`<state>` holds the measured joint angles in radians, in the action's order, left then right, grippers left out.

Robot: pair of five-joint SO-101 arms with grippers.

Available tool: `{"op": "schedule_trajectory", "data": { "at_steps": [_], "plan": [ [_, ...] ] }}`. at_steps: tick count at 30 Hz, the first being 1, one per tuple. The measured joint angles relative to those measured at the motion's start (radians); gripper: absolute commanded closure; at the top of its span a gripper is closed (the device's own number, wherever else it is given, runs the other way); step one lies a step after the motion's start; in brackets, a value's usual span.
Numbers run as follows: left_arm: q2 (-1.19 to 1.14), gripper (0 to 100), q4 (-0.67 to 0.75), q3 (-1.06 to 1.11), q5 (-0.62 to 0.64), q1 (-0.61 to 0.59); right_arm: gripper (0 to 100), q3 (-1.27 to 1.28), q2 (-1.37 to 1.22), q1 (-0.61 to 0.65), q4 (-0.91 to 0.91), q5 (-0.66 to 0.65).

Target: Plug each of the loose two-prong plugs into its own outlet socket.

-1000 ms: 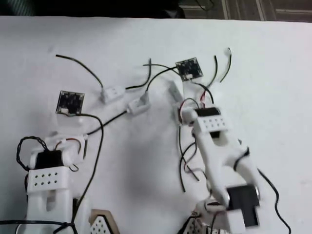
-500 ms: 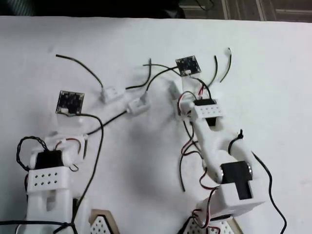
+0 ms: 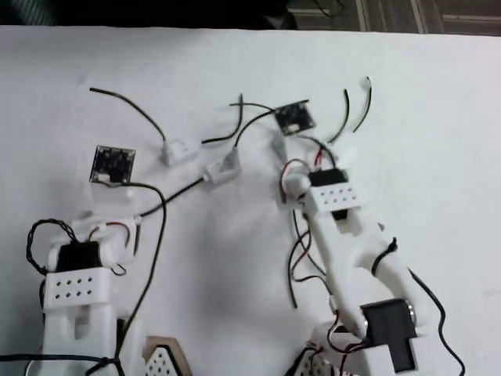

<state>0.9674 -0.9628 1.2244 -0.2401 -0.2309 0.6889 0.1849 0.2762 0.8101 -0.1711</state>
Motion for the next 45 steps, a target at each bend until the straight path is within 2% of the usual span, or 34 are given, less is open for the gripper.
{"op": "schedule_trajectory", "data": {
  "at_steps": [8, 12, 15, 19, 25, 29, 32, 39, 41, 45],
  "plan": [
    [0.0, 97, 0.0, 0.0, 0.0, 0.0, 87.8, 0.005, -0.117, 0.011, -0.1, 0.0],
    [0.0, 97, 0.0, 0.0, 0.0, 0.0, 99.1, 0.005, -0.193, -0.005, -0.127, 0.0],
    [0.0, 97, 0.0, 0.0, 0.0, 0.0, 98.2, 0.005, -0.18, -0.018, -0.126, 0.0],
    [0.0, 97, 0.0, 0.0, 0.0, 0.0, 98.1, 0.005, -0.026, -0.058, -0.025, 0.0],
    [0.0, 97, 0.0, 0.0, 0.0, 0.0, 98.1, 0.037, 0.358, -0.149, 0.153, 0.005],
    [0.0, 97, 0.0, 0.0, 0.0, 0.0, 98.1, 0.135, 0.555, -0.242, 0.17, 0.13],
    [0.0, 97, 0.0, 0.0, 0.0, 0.0, 98.1, 0.207, 0.64, -0.316, 0.17, 0.235],
    [0.0, 97, 0.0, 0.0, 0.0, 0.0, 97.7, 0.336, 0.678, -0.545, 0.17, 0.261],
    [0.0, 97, 0.0, 0.0, 0.0, 0.0, 92.8, 0.362, 0.678, -0.6, 0.18, 0.262],
    [0.0, 97, 0.0, 0.0, 0.0, 0.0, 72.1, 0.373, 0.687, -0.631, 0.265, 0.264]
  ]
}}
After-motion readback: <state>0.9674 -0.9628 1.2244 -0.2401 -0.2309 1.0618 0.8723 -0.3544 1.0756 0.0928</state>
